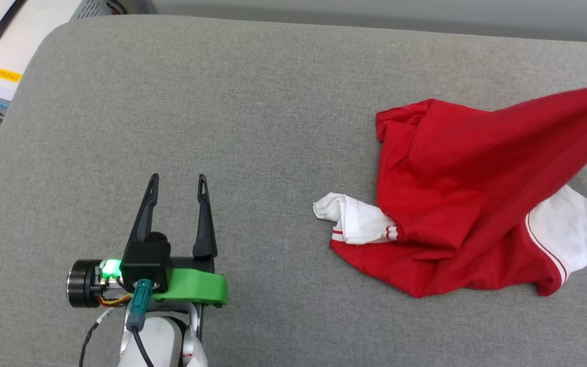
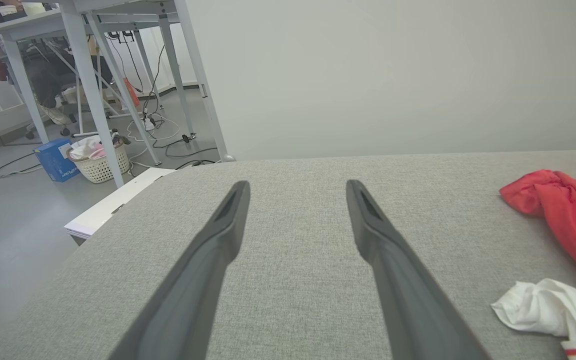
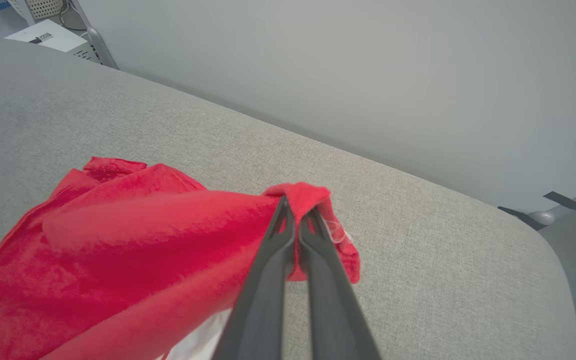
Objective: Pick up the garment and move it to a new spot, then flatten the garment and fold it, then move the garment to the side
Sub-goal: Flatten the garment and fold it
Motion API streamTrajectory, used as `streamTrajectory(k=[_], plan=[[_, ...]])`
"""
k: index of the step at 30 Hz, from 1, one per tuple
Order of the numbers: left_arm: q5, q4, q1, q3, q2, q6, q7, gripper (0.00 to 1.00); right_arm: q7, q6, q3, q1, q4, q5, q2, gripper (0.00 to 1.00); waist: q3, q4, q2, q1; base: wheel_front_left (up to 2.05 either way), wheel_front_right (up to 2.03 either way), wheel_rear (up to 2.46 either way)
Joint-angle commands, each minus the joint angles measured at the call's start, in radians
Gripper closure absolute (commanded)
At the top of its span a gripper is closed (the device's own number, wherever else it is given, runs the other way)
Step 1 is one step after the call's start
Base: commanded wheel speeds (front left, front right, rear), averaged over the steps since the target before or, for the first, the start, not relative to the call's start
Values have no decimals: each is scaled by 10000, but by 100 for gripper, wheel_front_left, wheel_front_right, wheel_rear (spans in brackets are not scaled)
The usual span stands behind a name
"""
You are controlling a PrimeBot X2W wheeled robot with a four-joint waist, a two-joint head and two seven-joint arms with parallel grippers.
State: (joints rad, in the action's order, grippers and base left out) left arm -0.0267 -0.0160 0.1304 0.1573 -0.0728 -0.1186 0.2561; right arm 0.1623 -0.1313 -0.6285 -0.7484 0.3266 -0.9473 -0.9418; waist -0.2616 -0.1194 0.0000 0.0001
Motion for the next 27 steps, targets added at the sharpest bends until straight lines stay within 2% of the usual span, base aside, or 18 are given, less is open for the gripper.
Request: streamTrajectory(k=[1, 8, 13, 17, 19, 21, 22, 27], plan=[[82, 9, -112, -13, -67, 47, 57, 0, -5, 6, 270, 434, 307, -72, -48, 100, 9, 0, 0, -1, 0, 0, 0], [87, -40, -106, 22, -59, 116, 57, 0, 393, 6, 1406, 2108, 2360, -318, 263, 100, -25, -93, 0, -1, 0, 0, 0], [96, -86, -44, 73, -47, 165, 57, 0, 634, 6, 1726, 2963, 4047, -311, 591, 100, -64, -226, 0, -1, 0, 0, 0], [105, -139, -77, 47, -70, 167, 57, 0, 777, 6, 1798, 3310, 4583, -450, 991, 100, 11, -218, 0, -1, 0, 0, 0], [111, -189, -123, 38, -95, 175, 57, 0, 503, 6, 1916, 3324, 4635, -482, 1149, 100, 118, -162, 0, -1, 0, 0, 0], [121, -246, -179, 51, -124, 200, 57, 0, 100, 6, 2044, 3313, 4584, -479, 1279, 85, 264, -111, 0, -1, 0, 0, 0], [123, -271, -201, 58, -137, 213, 57, 0, -202, 6, 2090, 3300, 4528, -375, 1274, 0, 331, -92, 0, -1, 0, 0, 0], [114, -354, -324, 28, -266, 282, 57, 0, -2567, 6, 2648, 3155, 4233, 685, 1311, 0, 762, 72, 0, -1, 0, 0, 0]])
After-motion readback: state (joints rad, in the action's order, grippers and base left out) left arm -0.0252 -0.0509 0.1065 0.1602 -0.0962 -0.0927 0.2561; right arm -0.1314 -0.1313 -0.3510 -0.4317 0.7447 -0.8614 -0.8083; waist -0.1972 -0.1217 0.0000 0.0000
